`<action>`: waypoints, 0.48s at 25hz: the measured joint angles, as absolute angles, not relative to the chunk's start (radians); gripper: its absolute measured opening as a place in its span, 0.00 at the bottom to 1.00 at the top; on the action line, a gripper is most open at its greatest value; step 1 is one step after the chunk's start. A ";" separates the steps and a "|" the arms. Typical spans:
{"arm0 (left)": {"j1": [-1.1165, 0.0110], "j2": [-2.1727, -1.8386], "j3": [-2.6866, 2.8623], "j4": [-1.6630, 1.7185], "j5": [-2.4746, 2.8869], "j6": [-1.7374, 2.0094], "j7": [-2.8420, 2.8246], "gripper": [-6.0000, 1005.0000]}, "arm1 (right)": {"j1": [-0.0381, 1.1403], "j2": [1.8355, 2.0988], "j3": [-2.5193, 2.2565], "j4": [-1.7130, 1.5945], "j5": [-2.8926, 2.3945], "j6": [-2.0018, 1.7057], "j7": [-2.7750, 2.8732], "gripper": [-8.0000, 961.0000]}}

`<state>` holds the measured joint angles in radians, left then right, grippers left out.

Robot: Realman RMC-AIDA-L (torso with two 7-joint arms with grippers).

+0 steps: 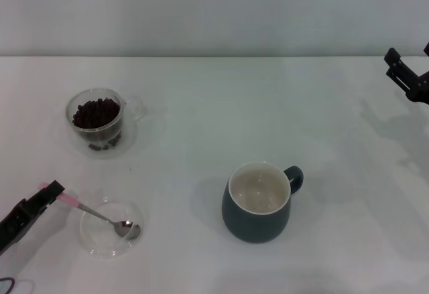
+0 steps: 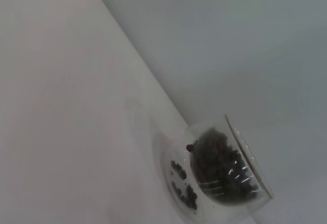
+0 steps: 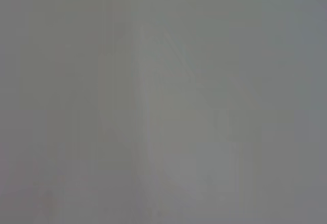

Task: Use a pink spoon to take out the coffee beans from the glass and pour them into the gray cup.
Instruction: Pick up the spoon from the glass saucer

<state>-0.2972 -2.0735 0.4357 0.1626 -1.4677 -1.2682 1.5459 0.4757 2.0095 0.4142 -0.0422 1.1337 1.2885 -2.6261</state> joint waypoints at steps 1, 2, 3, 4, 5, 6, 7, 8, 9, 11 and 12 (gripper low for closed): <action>-0.296 -2.074 0.436 0.163 -1.468 -1.270 1.547 0.23 | 0.474 2.010 0.414 -0.042 1.134 1.288 -2.626 0.91; -0.295 -2.074 0.436 0.163 -1.469 -1.272 1.547 0.23 | 0.472 2.010 0.414 -0.041 1.134 1.288 -2.626 0.91; -0.294 -2.073 0.436 0.163 -1.469 -1.276 1.547 0.23 | 0.471 2.010 0.414 -0.041 1.134 1.288 -2.626 0.91; -0.293 -2.072 0.435 0.163 -1.470 -1.281 1.548 0.22 | 0.470 2.010 0.414 -0.041 1.134 1.289 -2.626 0.91; -0.290 -2.071 0.433 0.163 -1.470 -1.287 1.548 0.22 | 0.469 2.010 0.414 -0.041 1.134 1.289 -2.626 0.91; -0.289 -2.071 0.432 0.164 -1.470 -1.292 1.548 0.22 | 0.469 2.010 0.414 -0.041 1.134 1.289 -2.626 0.91; -0.286 -2.071 0.431 0.167 -1.470 -1.299 1.549 0.22 | 0.468 2.009 0.414 -0.041 1.134 1.289 -2.626 0.91; -0.283 -2.071 0.431 0.171 -1.471 -1.308 1.550 0.20 | 0.467 2.010 0.414 -0.041 1.134 1.289 -2.626 0.91; -0.280 -2.070 0.431 0.174 -1.471 -1.314 1.550 0.19 | 0.466 2.009 0.414 -0.041 1.135 1.289 -2.626 0.91; -0.277 -2.068 0.430 0.175 -1.471 -1.330 1.552 0.17 | 0.465 2.010 0.414 -0.040 1.135 1.289 -2.626 0.91; -0.276 -2.067 0.430 0.176 -1.471 -1.337 1.552 0.15 | 0.463 2.010 0.414 -0.040 1.135 1.289 -2.626 0.91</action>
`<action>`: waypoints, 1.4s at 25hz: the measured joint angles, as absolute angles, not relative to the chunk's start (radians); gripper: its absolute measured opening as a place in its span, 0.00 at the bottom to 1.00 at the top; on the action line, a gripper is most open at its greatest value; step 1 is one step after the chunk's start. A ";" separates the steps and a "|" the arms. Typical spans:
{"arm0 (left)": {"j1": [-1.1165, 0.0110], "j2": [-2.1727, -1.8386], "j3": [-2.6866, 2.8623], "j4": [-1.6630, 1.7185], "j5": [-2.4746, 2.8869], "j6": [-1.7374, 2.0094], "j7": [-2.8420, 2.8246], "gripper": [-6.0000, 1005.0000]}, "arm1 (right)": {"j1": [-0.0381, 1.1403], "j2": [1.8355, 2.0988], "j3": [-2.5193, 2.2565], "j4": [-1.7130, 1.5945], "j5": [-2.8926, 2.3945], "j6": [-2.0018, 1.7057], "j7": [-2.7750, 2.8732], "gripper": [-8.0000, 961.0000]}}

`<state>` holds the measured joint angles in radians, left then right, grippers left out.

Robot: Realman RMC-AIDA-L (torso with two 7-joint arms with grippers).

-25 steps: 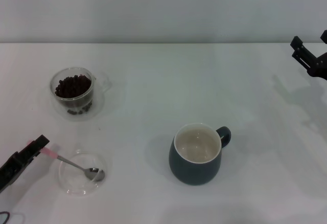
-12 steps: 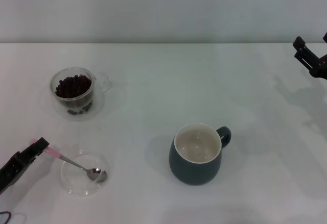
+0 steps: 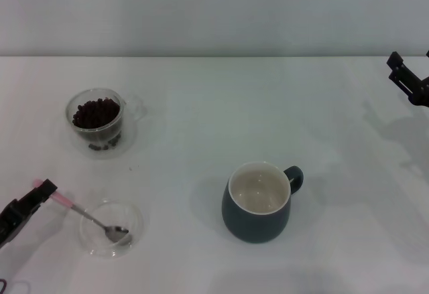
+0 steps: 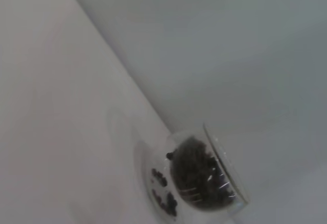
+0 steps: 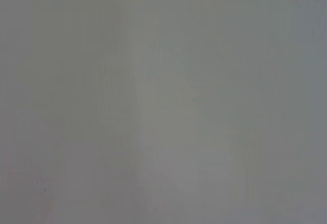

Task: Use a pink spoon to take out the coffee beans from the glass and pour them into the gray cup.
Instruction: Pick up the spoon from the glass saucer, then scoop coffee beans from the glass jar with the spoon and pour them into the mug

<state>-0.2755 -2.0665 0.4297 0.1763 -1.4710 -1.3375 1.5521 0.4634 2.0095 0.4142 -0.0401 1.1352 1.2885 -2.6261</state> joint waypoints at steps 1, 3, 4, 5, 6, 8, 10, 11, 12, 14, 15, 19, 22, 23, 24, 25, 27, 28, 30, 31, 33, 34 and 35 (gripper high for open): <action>-0.274 -2.066 0.430 0.178 -1.471 -1.344 1.552 0.14 | 0.463 2.009 0.414 -0.040 1.135 1.289 -2.626 0.91; -0.268 -2.062 0.429 0.189 -1.471 -1.366 1.552 0.14 | 0.462 2.009 0.414 -0.040 1.135 1.289 -2.626 0.91; -0.263 -2.061 0.430 0.197 -1.471 -1.380 1.552 0.14 | 0.462 2.009 0.414 -0.040 1.135 1.289 -2.626 0.91; -0.257 -2.059 0.429 0.207 -1.471 -1.395 1.552 0.14 | 0.462 2.009 0.414 -0.039 1.135 1.289 -2.626 0.91; -0.251 -2.058 0.429 0.217 -1.472 -1.411 1.552 0.14 | 0.461 2.010 0.414 -0.039 1.135 1.289 -2.626 0.91; -0.243 -2.056 0.428 0.237 -1.474 -1.441 1.550 0.14 | 0.460 2.010 0.414 -0.038 1.135 1.289 -2.626 0.91; -0.237 -2.049 0.428 0.247 -1.480 -1.469 1.547 0.14 | 0.459 2.010 0.414 -0.037 1.136 1.289 -2.626 0.91; -0.235 -2.044 0.428 0.249 -1.484 -1.486 1.546 0.14 | 0.459 2.009 0.414 -0.037 1.136 1.289 -2.626 0.91; -0.234 -2.037 0.428 0.251 -1.490 -1.502 1.546 0.14 | 0.458 2.009 0.414 -0.036 1.136 1.289 -2.626 0.91; -0.233 -2.026 0.428 0.257 -1.512 -1.525 1.546 0.14 | 0.458 2.009 0.414 -0.036 1.137 1.289 -2.626 0.91; -0.233 -2.022 0.428 0.264 -1.529 -1.532 1.547 0.14 | 0.458 2.010 0.414 -0.036 1.137 1.288 -2.626 0.91; -0.249 -2.018 0.428 0.330 -1.627 -1.548 1.551 0.14 | 0.457 2.009 0.414 -0.036 1.146 1.282 -2.627 0.91; -0.285 -2.016 0.428 0.371 -1.690 -1.550 1.564 0.14 | 0.457 2.009 0.414 -0.033 1.150 1.280 -2.631 0.91; -0.299 -2.012 0.428 0.379 -1.705 -1.548 1.570 0.14 | 0.457 2.010 0.414 -0.032 1.151 1.280 -2.632 0.91; -0.317 -2.006 0.428 0.386 -1.715 -1.541 1.574 0.14 | 0.457 2.009 0.414 -0.032 1.151 1.280 -2.633 0.91; -0.341 -1.996 0.428 0.392 -1.723 -1.528 1.577 0.14 | 0.457 2.009 0.414 -0.031 1.151 1.279 -2.633 0.91; -0.380 -1.975 0.429 0.395 -1.725 -1.492 1.578 0.14 | 0.456 2.009 0.414 -0.031 1.151 1.278 -2.634 0.91; -0.404 -1.961 0.432 0.393 -1.719 -1.464 1.577 0.14 | 0.456 2.010 0.414 -0.031 1.151 1.275 -2.634 0.91; -0.442 -1.945 0.437 0.386 -1.699 -1.408 1.576 0.14 | 0.454 2.009 0.414 -0.031 1.155 1.270 -2.635 0.91; -0.461 -1.941 0.438 0.383 -1.686 -1.374 1.577 0.14 | 0.452 2.010 0.414 -0.031 1.160 1.268 -2.635 0.91; -0.492 -1.942 0.438 0.384 -1.662 -1.310 1.590 0.14 | 0.446 2.009 0.414 -0.031 1.173 1.266 -2.635 0.91; -0.506 -1.944 0.439 0.384 -1.651 -1.285 1.596 0.14 | 0.443 2.010 0.414 -0.031 1.180 1.265 -2.635 0.91; -0.517 -1.946 0.438 0.384 -1.639 -1.264 1.601 0.14 | 0.441 2.009 0.414 -0.032 1.185 1.262 -2.635 0.91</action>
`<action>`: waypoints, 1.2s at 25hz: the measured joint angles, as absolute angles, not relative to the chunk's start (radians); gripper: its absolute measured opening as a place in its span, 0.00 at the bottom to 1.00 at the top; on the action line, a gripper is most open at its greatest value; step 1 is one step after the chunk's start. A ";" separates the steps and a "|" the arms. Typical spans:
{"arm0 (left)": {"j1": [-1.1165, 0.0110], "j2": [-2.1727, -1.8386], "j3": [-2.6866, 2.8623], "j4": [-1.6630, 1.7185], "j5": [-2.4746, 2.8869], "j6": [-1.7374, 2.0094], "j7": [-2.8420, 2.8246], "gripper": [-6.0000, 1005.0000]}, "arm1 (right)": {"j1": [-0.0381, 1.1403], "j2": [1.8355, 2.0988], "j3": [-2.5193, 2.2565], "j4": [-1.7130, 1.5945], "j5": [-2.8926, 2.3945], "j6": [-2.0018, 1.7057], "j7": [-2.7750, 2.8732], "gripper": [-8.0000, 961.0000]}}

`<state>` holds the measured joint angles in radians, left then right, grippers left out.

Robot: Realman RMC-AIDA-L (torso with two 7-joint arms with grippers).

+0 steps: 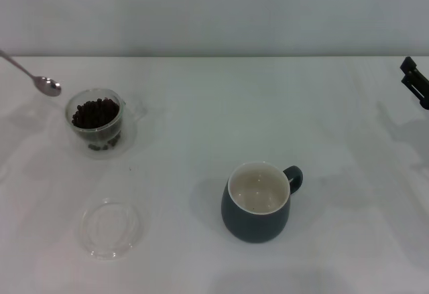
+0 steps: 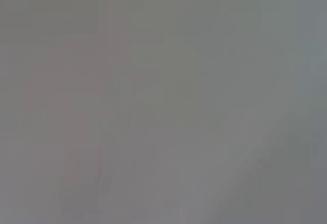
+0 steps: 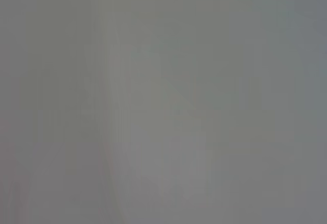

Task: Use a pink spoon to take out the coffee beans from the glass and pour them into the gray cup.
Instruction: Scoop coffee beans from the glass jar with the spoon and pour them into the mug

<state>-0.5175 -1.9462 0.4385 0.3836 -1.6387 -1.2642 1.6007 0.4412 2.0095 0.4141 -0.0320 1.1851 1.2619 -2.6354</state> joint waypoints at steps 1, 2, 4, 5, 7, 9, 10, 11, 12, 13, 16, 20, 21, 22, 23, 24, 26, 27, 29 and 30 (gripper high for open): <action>-0.525 -1.949 0.439 0.382 -1.630 -1.251 1.603 0.14 | 0.440 2.010 0.414 -0.033 1.188 1.259 -2.635 0.91; -0.542 -1.955 0.439 0.380 -1.609 -1.228 1.604 0.14 | 0.440 2.010 0.414 -0.035 1.191 1.255 -2.635 0.91; -0.560 -1.967 0.439 0.377 -1.582 -1.199 1.607 0.14 | 0.440 2.010 0.417 -0.037 1.193 1.249 -2.635 0.91; -0.574 -1.977 0.439 0.377 -1.570 -1.180 1.613 0.14 | 0.440 2.009 0.421 -0.038 1.195 1.247 -2.635 0.91; -0.590 -1.992 0.439 0.377 -1.555 -1.155 1.624 0.14 | 0.441 2.008 0.428 -0.040 1.201 1.242 -2.636 0.91; -0.602 -2.003 0.439 0.375 -1.541 -1.129 1.629 0.14 | 0.444 2.006 0.429 -0.042 1.204 1.239 -2.636 0.91; -0.604 -2.006 0.439 0.374 -1.536 -1.118 1.629 0.14 | 0.446 2.006 0.429 -0.043 1.205 1.235 -2.637 0.91; -0.607 -2.010 0.439 0.369 -1.531 -1.101 1.629 0.14 | 0.447 2.005 0.429 -0.044 1.205 1.233 -2.637 0.91; -0.608 -2.012 0.439 0.363 -1.527 -1.084 1.629 0.14 | 0.449 2.005 0.429 -0.046 1.205 1.229 -2.637 0.91; -0.609 -2.016 0.439 0.356 -1.525 -1.069 1.630 0.14 | 0.450 2.005 0.430 -0.049 1.206 1.227 -2.637 0.91; -0.611 -2.028 0.439 0.346 -1.525 -1.037 1.643 0.14 | 0.453 2.007 0.430 -0.055 1.220 1.211 -2.637 0.91; -0.613 -2.042 0.439 0.345 -1.525 -1.010 1.670 0.14 | 0.459 2.007 0.430 -0.055 1.228 1.184 -2.637 0.91; -0.615 -2.045 0.439 0.344 -1.525 -1.004 1.669 0.14 | 0.460 2.007 0.430 -0.055 1.228 1.181 -2.637 0.91; -0.615 -2.045 0.439 0.344 -1.525 -1.004 1.669 0.14 | 0.460 2.007 0.430 -0.055 1.228 1.180 -2.637 0.91; -0.620 -2.051 0.439 0.337 -1.526 -0.990 1.664 0.14 | 0.460 2.006 0.430 -0.055 1.228 1.180 -2.637 0.91; -0.624 -2.055 0.439 0.328 -1.527 -0.980 1.660 0.14 | 0.459 2.006 0.430 -0.055 1.230 1.180 -2.637 0.91; -0.628 -2.059 0.439 0.321 -1.527 -0.973 1.653 0.14 | 0.455 2.006 0.430 -0.055 1.235 1.179 -2.637 0.91; -0.629 -2.061 0.439 0.317 -1.527 -0.965 1.644 0.14 | 0.453 2.006 0.430 -0.055 1.239 1.179 -2.637 0.91; -0.631 -2.063 0.439 0.311 -1.526 -0.953 1.631 0.14 | 0.449 2.006 0.430 -0.055 1.243 1.178 -2.637 0.91; -0.632 -2.063 0.439 0.307 -1.526 -0.947 1.624 0.14 | 0.448 2.006 0.430 -0.055 1.243 1.178 -2.637 0.91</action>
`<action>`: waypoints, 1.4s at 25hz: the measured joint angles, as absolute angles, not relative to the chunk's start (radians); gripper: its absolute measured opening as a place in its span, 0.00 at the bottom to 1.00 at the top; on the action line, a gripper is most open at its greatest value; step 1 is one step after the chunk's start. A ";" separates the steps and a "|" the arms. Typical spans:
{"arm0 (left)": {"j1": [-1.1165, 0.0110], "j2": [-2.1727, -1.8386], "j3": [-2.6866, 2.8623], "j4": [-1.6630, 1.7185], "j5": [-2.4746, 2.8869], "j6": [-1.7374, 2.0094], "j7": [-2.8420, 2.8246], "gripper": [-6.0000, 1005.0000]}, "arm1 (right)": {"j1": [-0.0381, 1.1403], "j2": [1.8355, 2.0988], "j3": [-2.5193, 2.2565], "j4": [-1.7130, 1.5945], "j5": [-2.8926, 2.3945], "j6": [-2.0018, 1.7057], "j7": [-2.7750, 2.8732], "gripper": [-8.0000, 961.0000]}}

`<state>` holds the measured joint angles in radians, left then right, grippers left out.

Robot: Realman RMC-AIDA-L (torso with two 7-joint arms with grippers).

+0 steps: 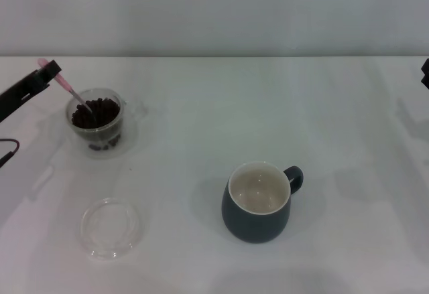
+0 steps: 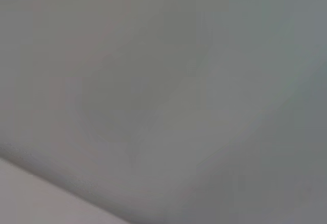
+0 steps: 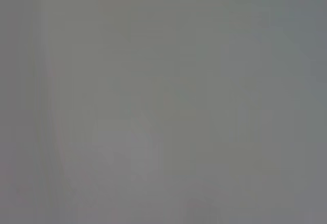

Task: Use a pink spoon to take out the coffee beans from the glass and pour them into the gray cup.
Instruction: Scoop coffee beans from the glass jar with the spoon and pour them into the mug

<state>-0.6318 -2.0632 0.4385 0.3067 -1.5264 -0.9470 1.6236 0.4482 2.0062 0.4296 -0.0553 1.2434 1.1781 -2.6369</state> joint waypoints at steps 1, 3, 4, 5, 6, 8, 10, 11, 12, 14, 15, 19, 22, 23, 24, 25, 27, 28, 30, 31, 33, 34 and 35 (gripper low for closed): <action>-0.633 -2.064 0.439 0.300 -1.526 -0.939 1.609 0.14 | 0.447 2.006 0.430 -0.055 1.243 1.178 -2.637 0.91; -0.631 -2.064 0.439 0.294 -1.528 -0.935 1.588 0.14 | 0.446 2.006 0.430 -0.055 1.244 1.178 -2.637 0.91; -0.629 -2.065 0.438 0.291 -1.530 -0.934 1.576 0.14 | 0.445 2.006 0.430 -0.055 1.244 1.178 -2.637 0.91; -0.626 -2.065 0.437 0.291 -1.532 -0.934 1.562 0.14 | 0.445 2.006 0.430 -0.055 1.244 1.178 -2.637 0.91; -0.624 -2.066 0.436 0.291 -1.532 -0.934 1.546 0.14 | 0.445 2.006 0.429 -0.054 1.244 1.178 -2.637 0.91; -0.618 -2.066 0.433 0.291 -1.533 -0.934 1.500 0.14 | 0.445 2.007 0.430 -0.053 1.244 1.178 -2.637 0.91; -0.611 -2.066 0.432 0.290 -1.534 -0.938 1.462 0.14 | 0.445 2.007 0.430 -0.052 1.244 1.178 -2.637 0.91; -0.606 -2.066 0.432 0.290 -1.539 -0.942 1.446 0.14 | 0.445 2.008 0.429 -0.051 1.244 1.179 -2.637 0.91; -0.599 -2.066 0.432 0.290 -1.546 -0.946 1.436 0.14 | 0.445 2.008 0.429 -0.050 1.244 1.179 -2.637 0.91; -0.590 -2.066 0.432 0.290 -1.558 -0.955 1.426 0.14 | 0.445 2.008 0.430 -0.049 1.244 1.179 -2.637 0.91; -0.586 -2.066 0.432 0.290 -1.560 -0.959 1.421 0.14 | 0.445 2.008 0.429 -0.049 1.244 1.180 -2.637 0.91; -0.575 -2.066 0.431 0.290 -1.568 -0.974 1.408 0.14 | 0.444 2.008 0.429 -0.046 1.244 1.180 -2.637 0.91; -0.567 -2.066 0.431 0.290 -1.584 -0.984 1.407 0.14 | 0.444 2.008 0.429 -0.043 1.244 1.182 -2.637 0.91; -0.565 -2.065 0.431 0.290 -1.588 -0.987 1.405 0.14 | 0.443 2.008 0.429 -0.043 1.244 1.182 -2.637 0.91; -0.564 -2.065 0.431 0.290 -1.590 -0.990 1.402 0.14 | 0.443 2.008 0.429 -0.042 1.244 1.182 -2.637 0.91; -0.563 -2.064 0.431 0.290 -1.590 -0.995 1.399 0.14 | 0.443 2.008 0.429 -0.042 1.244 1.182 -2.637 0.91; -0.560 -2.061 0.430 0.290 -1.591 -1.007 1.390 0.14 | 0.443 2.009 0.429 -0.041 1.244 1.183 -2.637 0.91; -0.559 -2.060 0.430 0.290 -1.593 -1.009 1.386 0.14 | 0.443 2.009 0.430 -0.041 1.244 1.183 -2.637 0.91; -0.555 -2.058 0.430 0.290 -1.603 -1.017 1.374 0.14 | 0.443 2.010 0.429 -0.040 1.244 1.181 -2.637 0.91; -0.553 -2.057 0.430 0.291 -1.611 -1.024 1.371 0.14 | 0.443 2.009 0.428 -0.040 1.244 1.180 -2.637 0.91; -0.547 -2.056 0.429 0.291 -1.622 -1.037 1.370 0.14 | 0.443 2.010 0.428 -0.037 1.244 1.180 -2.637 0.91; -0.542 -2.056 0.430 0.291 -1.630 -1.044 1.370 0.14 | 0.443 2.010 0.427 -0.035 1.244 1.180 -2.637 0.91; -0.536 -2.056 0.429 0.292 -1.637 -1.052 1.370 0.14 | 0.443 2.010 0.427 -0.033 1.244 1.180 -2.637 0.91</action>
<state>-0.5364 -2.0558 0.4294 0.2915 -1.6369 -1.0518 1.3699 0.4432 2.0095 0.4270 -0.0330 1.2441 1.1797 -2.6369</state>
